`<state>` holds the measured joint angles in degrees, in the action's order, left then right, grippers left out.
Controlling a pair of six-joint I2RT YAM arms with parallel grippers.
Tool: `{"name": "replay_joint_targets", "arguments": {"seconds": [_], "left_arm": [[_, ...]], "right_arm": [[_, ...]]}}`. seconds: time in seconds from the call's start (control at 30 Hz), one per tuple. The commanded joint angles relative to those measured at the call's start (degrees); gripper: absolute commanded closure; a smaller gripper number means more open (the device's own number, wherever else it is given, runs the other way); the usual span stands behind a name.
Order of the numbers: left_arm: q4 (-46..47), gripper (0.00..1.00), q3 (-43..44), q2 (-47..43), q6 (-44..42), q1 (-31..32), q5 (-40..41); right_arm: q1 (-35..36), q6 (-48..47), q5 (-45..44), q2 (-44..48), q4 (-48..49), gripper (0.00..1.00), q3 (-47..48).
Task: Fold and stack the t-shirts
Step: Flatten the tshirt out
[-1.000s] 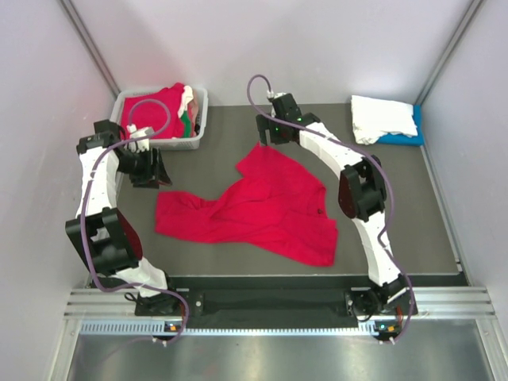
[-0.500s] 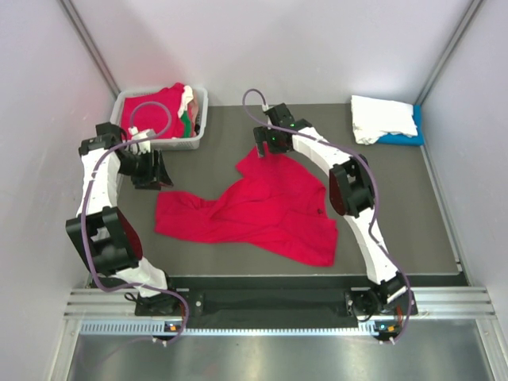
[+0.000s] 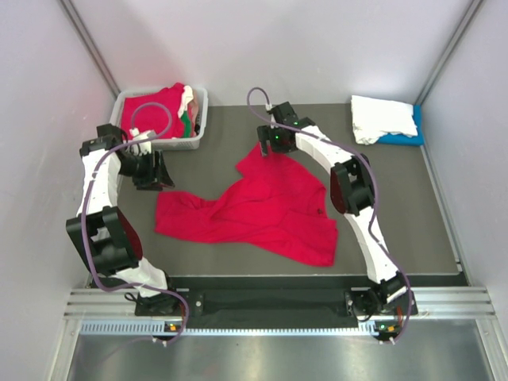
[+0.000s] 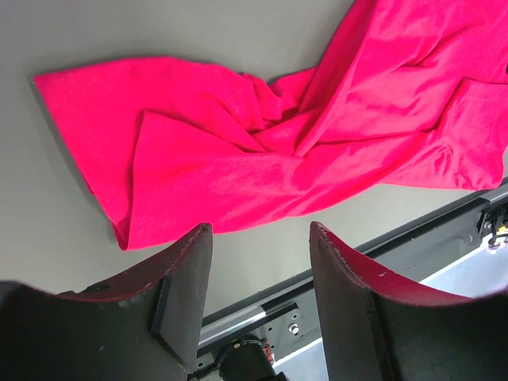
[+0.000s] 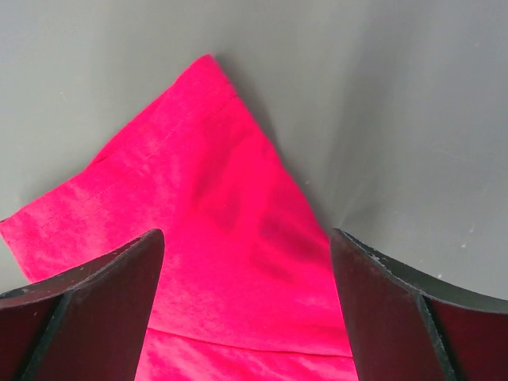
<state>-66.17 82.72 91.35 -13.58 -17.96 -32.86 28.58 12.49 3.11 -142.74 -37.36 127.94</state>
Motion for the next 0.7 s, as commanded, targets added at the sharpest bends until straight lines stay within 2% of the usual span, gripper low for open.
{"name": "replay_joint_targets", "arguments": {"seconds": [0.0,0.23,0.37,0.67], "left_arm": [[2.3,0.43,-0.7,-0.9,-0.7,-0.2,-1.7],[2.4,0.43,-1.1,-1.2,-0.8,-0.2,-1.9],[2.5,0.43,-1.0,-1.3,-0.7,-0.2,-1.9],[2.3,0.43,-0.2,-1.1,-0.6,-0.2,-2.5]], "right_arm": [[-1.6,-0.4,0.1,0.7,1.2,0.15,1.0],[-2.5,-0.2,0.1,-0.1,0.9,0.16,2.9],[-2.2,0.1,1.8,-1.2,0.4,0.32,2.8],[0.6,-0.5,0.8,-0.4,1.2,0.27,-0.2]]}}
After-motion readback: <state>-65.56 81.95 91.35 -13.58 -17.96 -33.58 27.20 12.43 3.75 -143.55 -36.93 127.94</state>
